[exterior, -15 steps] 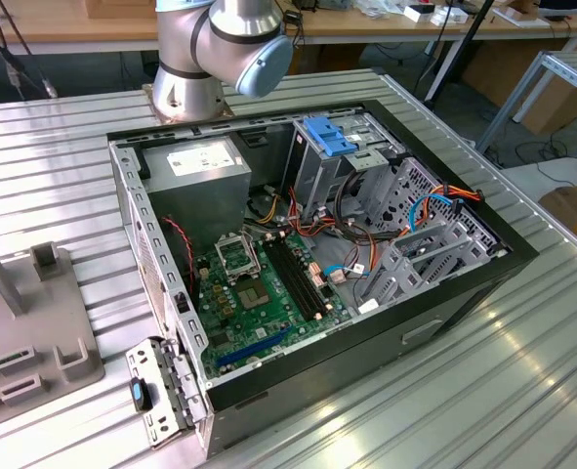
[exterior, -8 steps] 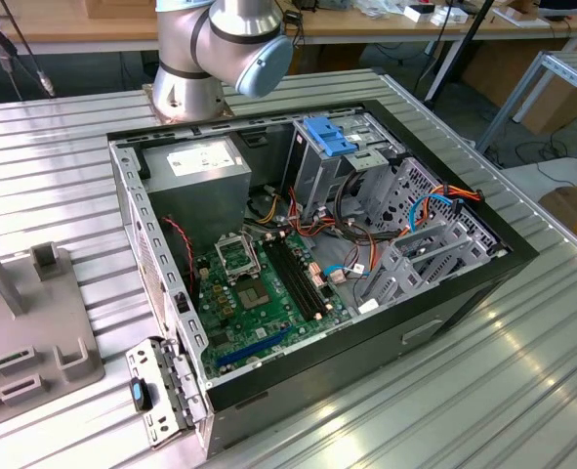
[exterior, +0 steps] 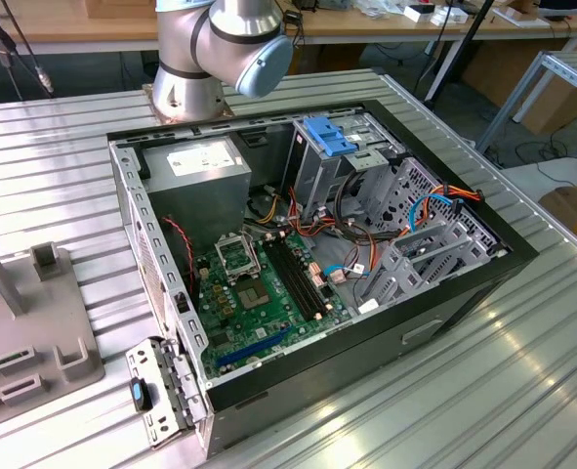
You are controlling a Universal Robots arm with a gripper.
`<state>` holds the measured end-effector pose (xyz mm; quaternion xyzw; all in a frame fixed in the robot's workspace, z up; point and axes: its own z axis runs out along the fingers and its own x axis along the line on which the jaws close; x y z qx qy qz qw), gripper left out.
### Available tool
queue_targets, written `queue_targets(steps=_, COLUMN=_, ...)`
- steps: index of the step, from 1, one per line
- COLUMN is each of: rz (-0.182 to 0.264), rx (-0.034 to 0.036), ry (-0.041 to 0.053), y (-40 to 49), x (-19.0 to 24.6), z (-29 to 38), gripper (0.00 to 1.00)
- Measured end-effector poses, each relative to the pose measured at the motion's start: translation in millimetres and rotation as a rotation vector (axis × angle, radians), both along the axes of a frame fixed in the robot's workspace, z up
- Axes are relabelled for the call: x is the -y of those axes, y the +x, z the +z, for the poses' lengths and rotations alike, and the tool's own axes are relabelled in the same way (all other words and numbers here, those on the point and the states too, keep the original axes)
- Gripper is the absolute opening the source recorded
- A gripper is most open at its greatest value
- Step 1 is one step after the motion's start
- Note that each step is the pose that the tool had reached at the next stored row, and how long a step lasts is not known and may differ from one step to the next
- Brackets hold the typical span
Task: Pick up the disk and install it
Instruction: 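Pick up the disk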
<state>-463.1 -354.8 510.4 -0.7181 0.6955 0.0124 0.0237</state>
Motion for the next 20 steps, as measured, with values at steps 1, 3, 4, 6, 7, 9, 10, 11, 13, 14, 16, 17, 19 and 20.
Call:
queue_targets(steps=1, rz=0.000, rx=0.0000, ry=0.0000, y=0.0, x=0.0, z=0.1, gripper=0.37)
queue_targets(steps=3, rz=0.000, rx=0.0000, ry=0.0000, y=0.0, x=0.0, z=0.1, gripper=0.37)
queue_targets(steps=4, rz=0.000, rx=0.0001, ry=0.0000, y=0.1, x=0.0, z=0.1, gripper=0.37)
queue_targets(steps=6, rz=0.000, rx=-0.0001, ry=0.0000, y=1.1, x=0.0, z=0.1, gripper=0.37)
queue_targets(steps=7, rz=0.000, rx=0.0000, ry=0.0000, y=2.2, x=0.0, z=0.1, gripper=0.37)
queue_targets(steps=9, rz=0.000, rx=0.0000, ry=0.0000, y=7.6, x=0.0, z=0.1, gripper=0.37)
queue_targets(steps=10, rz=0.000, rx=0.0000, ry=0.0000, y=11.4, x=0.0, z=0.1, gripper=0.37)
queue_targets(steps=11, rz=0.000, rx=0.0000, ry=0.0000, y=15.6, x=0.0, z=0.1, gripper=0.37)
queue_targets(steps=13, rz=0.000, rx=0.0000, ry=0.0000, y=20.7, x=0.0, z=0.1, gripper=0.37)
queue_targets(steps=14, rz=0.000, rx=0.0000, ry=0.0000, y=23.7, x=0.0, z=0.1, gripper=0.37)
queue_targets(steps=16, rz=0.000, rx=0.0000, ry=0.0000, y=29.4, x=0.0, z=0.1, gripper=0.37)
queue_targets(steps=17, rz=0.000, rx=-0.0001, ry=0.0000, y=32.4, x=0.0, z=0.2, gripper=0.37)
queue_targets(steps=19, rz=0.000, rx=0.0000, ry=0.0000, y=38.1, x=0.0, z=0.1, gripper=0.37)
queue_targets(steps=20, rz=0.000, rx=-0.0001, ry=0.0000, y=44.6, x=0.0, z=0.1, gripper=0.37)
